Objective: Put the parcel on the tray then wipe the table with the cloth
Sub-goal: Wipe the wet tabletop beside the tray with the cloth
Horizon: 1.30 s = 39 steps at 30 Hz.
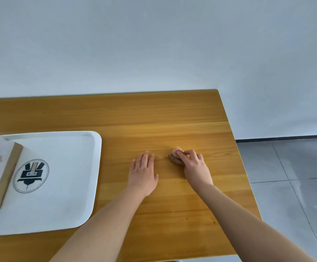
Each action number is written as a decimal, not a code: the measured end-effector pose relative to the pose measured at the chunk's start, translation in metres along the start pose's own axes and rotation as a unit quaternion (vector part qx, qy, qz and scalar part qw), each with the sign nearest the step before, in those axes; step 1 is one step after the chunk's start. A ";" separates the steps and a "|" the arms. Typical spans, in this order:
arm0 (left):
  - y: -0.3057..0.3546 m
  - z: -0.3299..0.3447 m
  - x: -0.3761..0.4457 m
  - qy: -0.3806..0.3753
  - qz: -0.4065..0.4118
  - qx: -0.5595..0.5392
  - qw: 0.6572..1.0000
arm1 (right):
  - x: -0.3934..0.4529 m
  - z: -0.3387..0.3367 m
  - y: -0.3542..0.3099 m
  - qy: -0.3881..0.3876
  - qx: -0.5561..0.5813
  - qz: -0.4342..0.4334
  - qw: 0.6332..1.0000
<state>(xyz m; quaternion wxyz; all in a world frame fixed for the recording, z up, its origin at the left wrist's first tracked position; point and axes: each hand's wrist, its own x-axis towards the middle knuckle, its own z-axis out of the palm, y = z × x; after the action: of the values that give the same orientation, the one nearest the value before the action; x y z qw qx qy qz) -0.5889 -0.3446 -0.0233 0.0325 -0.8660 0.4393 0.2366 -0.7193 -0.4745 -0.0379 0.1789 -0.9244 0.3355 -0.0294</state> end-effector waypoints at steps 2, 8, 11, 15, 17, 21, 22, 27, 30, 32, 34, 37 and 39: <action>0.002 -0.001 0.004 -0.002 0.004 -0.006 1.000 | -0.008 0.000 0.018 -0.011 -0.012 -0.074 0.997; 0.002 -0.004 0.013 0.004 0.003 -0.010 1.000 | -0.002 -0.015 0.062 0.050 -0.023 0.056 0.997; -0.002 -0.005 0.013 0.005 -0.002 -0.011 1.000 | 0.025 -0.015 0.059 0.081 0.005 0.207 0.975; -0.011 -0.003 0.013 0.014 -0.010 -0.017 1.000 | 0.059 -0.008 0.035 0.071 0.016 0.227 0.971; -0.015 -0.003 0.013 0.020 -0.012 -0.017 1.000 | 0.069 -0.005 0.021 0.052 0.014 0.188 0.981; -0.019 -0.004 0.015 0.029 -0.018 -0.012 0.999 | 0.065 0.000 0.002 0.021 0.004 0.044 0.999; -0.019 -0.005 0.015 0.028 -0.018 -0.011 0.999 | 0.060 -0.001 0.002 0.012 -0.007 0.003 1.000; -0.015 -0.003 0.015 0.029 -0.009 -0.004 1.000 | 0.044 -0.014 0.034 -0.024 -0.097 -0.114 0.988; -0.018 -0.003 0.015 0.036 -0.010 -0.007 0.999 | 0.040 -0.016 0.044 0.027 -0.076 0.004 0.997; -0.023 -0.004 0.013 0.040 -0.011 -0.012 0.999 | 0.047 -0.013 0.035 0.059 -0.042 0.122 0.990; -0.029 -0.004 0.009 0.043 -0.015 -0.016 0.999 | 0.059 -0.007 0.018 0.065 -0.027 0.192 0.979; -0.041 -0.003 0.002 0.047 -0.022 -0.024 0.998 | 0.076 0.002 -0.012 0.049 0.002 0.205 0.978; -0.049 -0.001 -0.002 0.048 -0.027 -0.025 0.998 | 0.083 0.007 -0.033 0.025 0.004 0.160 0.987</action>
<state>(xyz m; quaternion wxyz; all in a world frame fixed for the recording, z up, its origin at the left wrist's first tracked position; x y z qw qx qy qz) -0.5518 -0.3131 -0.0289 -0.0045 -0.8884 0.4110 0.2046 -0.6340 -0.5013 -0.0379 0.1764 -0.8573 0.4830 -0.0246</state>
